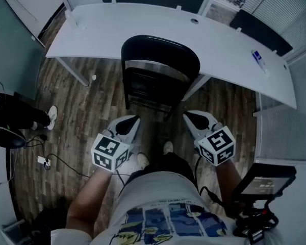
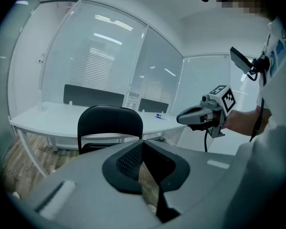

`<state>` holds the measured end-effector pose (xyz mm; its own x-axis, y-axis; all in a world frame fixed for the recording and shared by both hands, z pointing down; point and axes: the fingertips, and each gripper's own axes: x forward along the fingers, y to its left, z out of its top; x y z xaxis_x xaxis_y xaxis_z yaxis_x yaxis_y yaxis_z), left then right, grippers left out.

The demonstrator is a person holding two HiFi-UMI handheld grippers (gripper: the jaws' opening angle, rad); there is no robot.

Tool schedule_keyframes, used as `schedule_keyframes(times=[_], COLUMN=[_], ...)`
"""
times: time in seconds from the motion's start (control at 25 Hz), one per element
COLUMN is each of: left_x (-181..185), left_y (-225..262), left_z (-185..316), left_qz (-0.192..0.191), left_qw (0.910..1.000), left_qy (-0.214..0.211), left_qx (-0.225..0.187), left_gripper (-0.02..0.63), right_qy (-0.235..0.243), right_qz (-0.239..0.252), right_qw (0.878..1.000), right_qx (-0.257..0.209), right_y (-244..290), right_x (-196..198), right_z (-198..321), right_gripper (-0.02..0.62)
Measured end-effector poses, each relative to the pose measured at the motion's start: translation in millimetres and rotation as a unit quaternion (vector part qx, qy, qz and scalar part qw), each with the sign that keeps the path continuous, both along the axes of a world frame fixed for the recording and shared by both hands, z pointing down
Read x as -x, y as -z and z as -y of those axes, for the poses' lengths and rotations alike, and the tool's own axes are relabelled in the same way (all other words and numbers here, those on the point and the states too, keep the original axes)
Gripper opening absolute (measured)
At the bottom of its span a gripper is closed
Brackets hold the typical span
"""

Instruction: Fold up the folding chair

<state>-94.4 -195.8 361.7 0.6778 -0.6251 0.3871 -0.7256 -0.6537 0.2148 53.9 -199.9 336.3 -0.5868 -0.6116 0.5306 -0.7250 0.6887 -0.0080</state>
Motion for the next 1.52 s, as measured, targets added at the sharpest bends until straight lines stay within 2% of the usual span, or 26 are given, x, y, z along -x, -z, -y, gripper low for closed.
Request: schedule_keyframes(times=[0.12, 0.32, 0.6, 0.68, 0.84, 1.08, 1.16, 1.4, 1.52], left_x=[-4.0, -9.0, -46.2, -58.2, -85.2, -102.7, -104.6, -118.4, -120.3], left_y=[5.8, 21.5, 40.7, 52.2, 68.6, 79.8, 77.5, 81.9, 88.4], left_z=[-21.0, -62.0, -111.9, -125.1, -159.2, -212.1, -225.9, -257.3, -270.4], left_qz=[0.006, -0.013, -0.026, -0.035, -0.03, -0.048, -0.042, -0.019, -0.028], left_qw=[0.9999, 0.9995, 0.9983, 0.9982, 0.9983, 0.9975, 0.9976, 0.9944, 0.9917], left_qy=[-0.013, -0.025, -0.05, -0.049, -0.05, -0.049, -0.052, -0.103, -0.125], left_qx=[0.002, 0.016, 0.016, 0.009, -0.003, 0.015, 0.02, 0.001, -0.01], left_gripper=[0.006, 0.005, 0.006, 0.006, 0.006, 0.006, 0.006, 0.006, 0.006], right_qy=[-0.005, 0.004, 0.01, 0.006, 0.0, -0.008, -0.014, -0.028, -0.037], right_qz=[0.001, 0.0, 0.019, 0.021, 0.029, 0.052, 0.061, 0.058, 0.047], right_qw=[1.0, 1.0, 1.0, 1.0, 0.999, 0.999, 0.998, 0.998, 0.998], right_qx=[0.004, 0.002, -0.006, -0.009, -0.015, -0.003, 0.002, -0.008, -0.019], right_y=[-3.2, 3.2, 17.7, 21.8, 26.9, 21.2, 17.0, 19.1, 24.9], right_x=[-7.9, -12.4, -37.4, -50.5, -78.6, -99.1, -100.2, -96.6, -92.0], right_z=[-18.6, -58.0, -115.5, -134.6, -176.8, -229.0, -244.0, -279.1, -296.0], right_gripper=[0.003, 0.003, 0.003, 0.003, 0.003, 0.003, 0.003, 0.003, 0.003])
